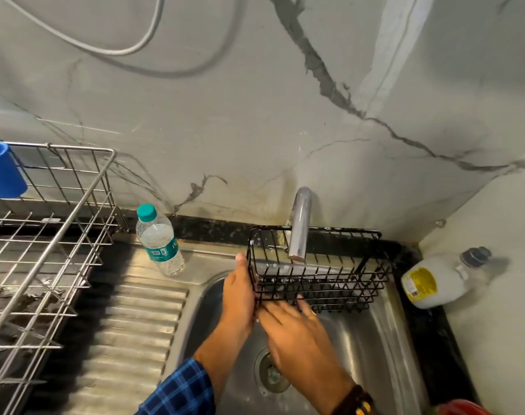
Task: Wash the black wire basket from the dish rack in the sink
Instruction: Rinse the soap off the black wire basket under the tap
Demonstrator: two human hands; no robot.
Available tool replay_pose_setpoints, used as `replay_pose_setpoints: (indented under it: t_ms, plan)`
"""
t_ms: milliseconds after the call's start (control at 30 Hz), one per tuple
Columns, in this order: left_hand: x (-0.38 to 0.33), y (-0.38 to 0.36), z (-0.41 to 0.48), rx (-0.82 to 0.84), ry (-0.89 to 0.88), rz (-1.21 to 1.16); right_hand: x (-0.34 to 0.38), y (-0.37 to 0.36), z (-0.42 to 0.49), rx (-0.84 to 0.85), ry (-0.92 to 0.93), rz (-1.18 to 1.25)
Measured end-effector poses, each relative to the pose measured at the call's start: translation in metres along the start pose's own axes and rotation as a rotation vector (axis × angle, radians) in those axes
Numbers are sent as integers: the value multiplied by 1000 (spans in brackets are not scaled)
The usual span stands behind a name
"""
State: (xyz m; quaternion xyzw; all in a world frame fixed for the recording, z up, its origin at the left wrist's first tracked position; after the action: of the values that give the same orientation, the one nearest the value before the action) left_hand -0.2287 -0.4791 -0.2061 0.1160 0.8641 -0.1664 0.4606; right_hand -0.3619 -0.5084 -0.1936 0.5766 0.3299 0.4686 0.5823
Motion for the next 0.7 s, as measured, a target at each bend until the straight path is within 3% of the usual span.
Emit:
replay_pose_setpoints:
  t_ms: [67, 133, 200, 300, 367, 433, 533, 600, 667, 700]
  plan:
    - [9, 12, 9, -51, -5, -3, -1, 13, -16, -302, 42, 38]
    - [8, 17, 7, -47, -10, -3, -9, 31, -18, -489, -45, 33]
    - [-2, 18, -6, 1, -66, 17, -15, 44, -3, -426, -190, -45]
    - [-2, 16, -20, 85, -102, 89, -12, 50, 22, -123, -289, -95]
    - [-1, 17, -27, 107, -112, 38, 0, 51, 27, -69, -328, -73]
    - [-3, 20, -29, 160, -163, 41, 10, 56, 26, -136, -389, -29]
    - [-10, 27, -26, 221, -397, 246, 5, 69, 28, -180, -606, 373]
    - [-17, 27, -20, 232, -654, 534, -12, 66, 25, -142, -762, 579]
    - [-20, 20, -22, 290, -823, 750, -23, 64, 20, -73, -820, 289]
    - [-22, 17, -25, 296, -866, 811, -25, 60, 17, -117, -806, 146]
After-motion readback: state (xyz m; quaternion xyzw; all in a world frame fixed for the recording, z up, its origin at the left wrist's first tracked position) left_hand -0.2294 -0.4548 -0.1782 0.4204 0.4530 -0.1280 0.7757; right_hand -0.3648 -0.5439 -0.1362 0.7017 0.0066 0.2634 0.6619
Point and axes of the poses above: each hand's wrist, its own z-axis towards the middle knuckle, its own y-axis out of the back of the hand, x = y × z, the point moved 1 cm from there along z, towards the middle knuckle, and after that the axes turned 2 degrees about -x, right-handed, at the moved point
